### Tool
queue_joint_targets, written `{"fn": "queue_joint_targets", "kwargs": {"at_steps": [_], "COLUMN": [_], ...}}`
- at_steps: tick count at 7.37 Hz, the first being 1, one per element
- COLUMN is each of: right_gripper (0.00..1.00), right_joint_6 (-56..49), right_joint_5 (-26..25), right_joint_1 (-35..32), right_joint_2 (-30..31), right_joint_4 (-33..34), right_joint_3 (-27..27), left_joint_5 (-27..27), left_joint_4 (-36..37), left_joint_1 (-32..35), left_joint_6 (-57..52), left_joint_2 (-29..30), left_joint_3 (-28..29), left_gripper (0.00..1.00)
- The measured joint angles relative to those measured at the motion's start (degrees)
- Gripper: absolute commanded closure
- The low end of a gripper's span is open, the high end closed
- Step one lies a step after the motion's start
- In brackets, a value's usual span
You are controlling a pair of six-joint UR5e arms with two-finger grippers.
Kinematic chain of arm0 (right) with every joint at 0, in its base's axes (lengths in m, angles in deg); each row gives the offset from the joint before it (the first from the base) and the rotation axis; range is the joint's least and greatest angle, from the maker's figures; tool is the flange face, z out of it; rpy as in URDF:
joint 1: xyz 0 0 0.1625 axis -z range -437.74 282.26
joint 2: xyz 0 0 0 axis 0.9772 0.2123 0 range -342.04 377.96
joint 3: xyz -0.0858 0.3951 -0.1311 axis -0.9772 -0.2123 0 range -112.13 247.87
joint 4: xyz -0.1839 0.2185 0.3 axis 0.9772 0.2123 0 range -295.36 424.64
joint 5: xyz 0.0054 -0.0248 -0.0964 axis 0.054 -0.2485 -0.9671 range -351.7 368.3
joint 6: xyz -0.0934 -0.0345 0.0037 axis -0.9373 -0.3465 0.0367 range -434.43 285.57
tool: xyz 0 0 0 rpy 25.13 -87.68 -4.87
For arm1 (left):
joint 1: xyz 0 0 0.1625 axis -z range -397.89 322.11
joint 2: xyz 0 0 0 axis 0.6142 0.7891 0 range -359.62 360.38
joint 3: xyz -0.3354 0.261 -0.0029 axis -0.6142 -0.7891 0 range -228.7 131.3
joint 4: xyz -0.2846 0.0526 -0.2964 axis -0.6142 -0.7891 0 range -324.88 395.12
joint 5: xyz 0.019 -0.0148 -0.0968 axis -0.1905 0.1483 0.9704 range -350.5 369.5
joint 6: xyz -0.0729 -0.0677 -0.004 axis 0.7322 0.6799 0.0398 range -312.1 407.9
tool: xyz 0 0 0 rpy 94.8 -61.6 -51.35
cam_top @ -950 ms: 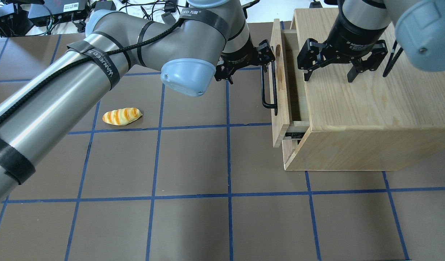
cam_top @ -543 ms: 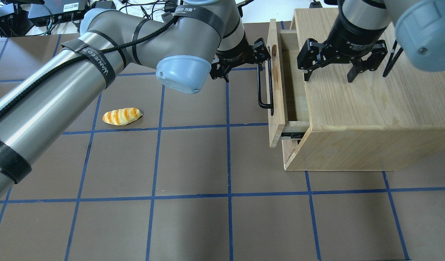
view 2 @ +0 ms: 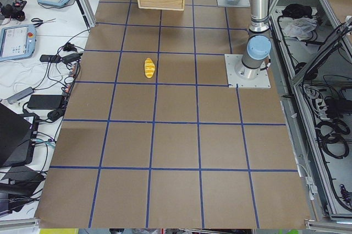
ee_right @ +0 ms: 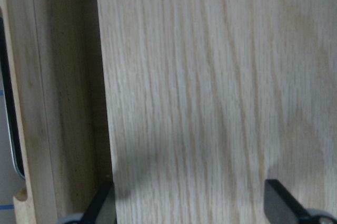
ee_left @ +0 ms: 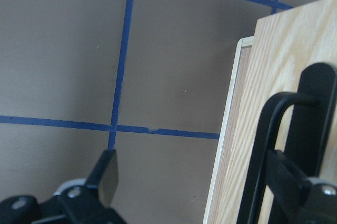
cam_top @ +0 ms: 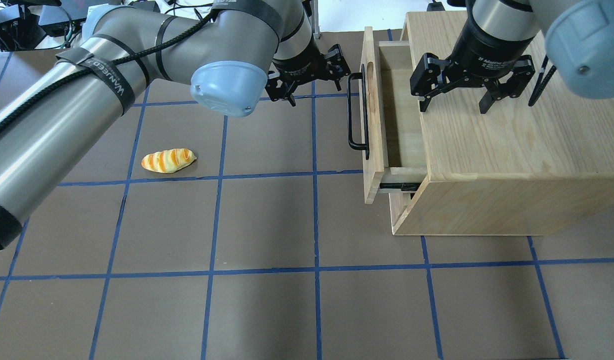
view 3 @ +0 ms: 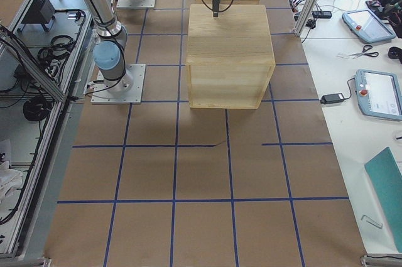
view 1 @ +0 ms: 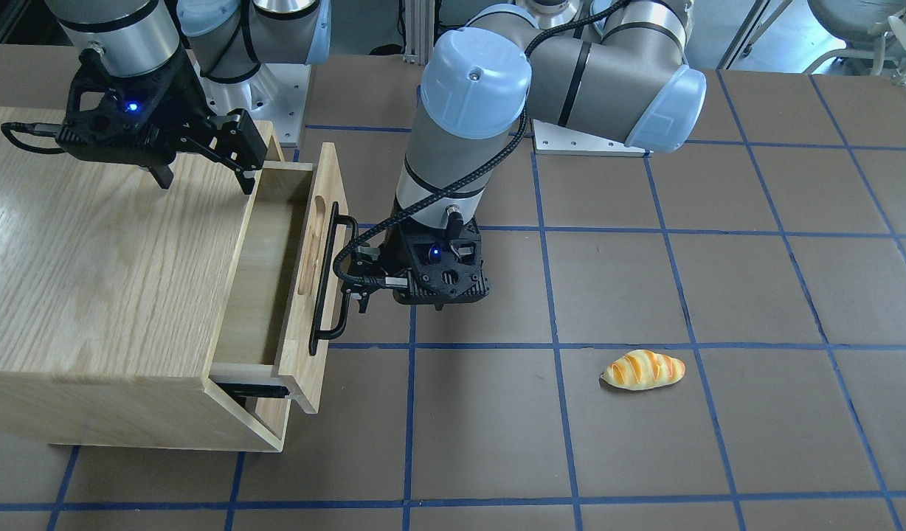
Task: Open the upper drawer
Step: 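Pull the drawer handle away from the cabinet with the left gripper, then hold the drawer handle with the left gripper, pausing mid-pull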
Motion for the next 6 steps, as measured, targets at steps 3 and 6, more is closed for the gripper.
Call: {"fn": "queue_joint_targets", "kwargs": {"at_steps": [3,6], "right_gripper": [0.0,0.0], "right_joint_6": [0.0,0.0], "right_joint_5": [0.0,0.0], "right_joint_1": [0.0,0.0], "right_joint_2": [0.0,0.0], "right_joint_4": [0.0,0.0], "right_joint_3": [0.0,0.0], "left_joint_5": [1.4,3.9], "left_joint_4": [-1.9,-2.5], "left_joint_1": [-0.6,0.2], "left_joint_6": [1.0,3.0], "left_joint_2": [-0.6,0.0], "left_joint_3": [0.8,1.0], "left_gripper": [0.0,0.0]}}
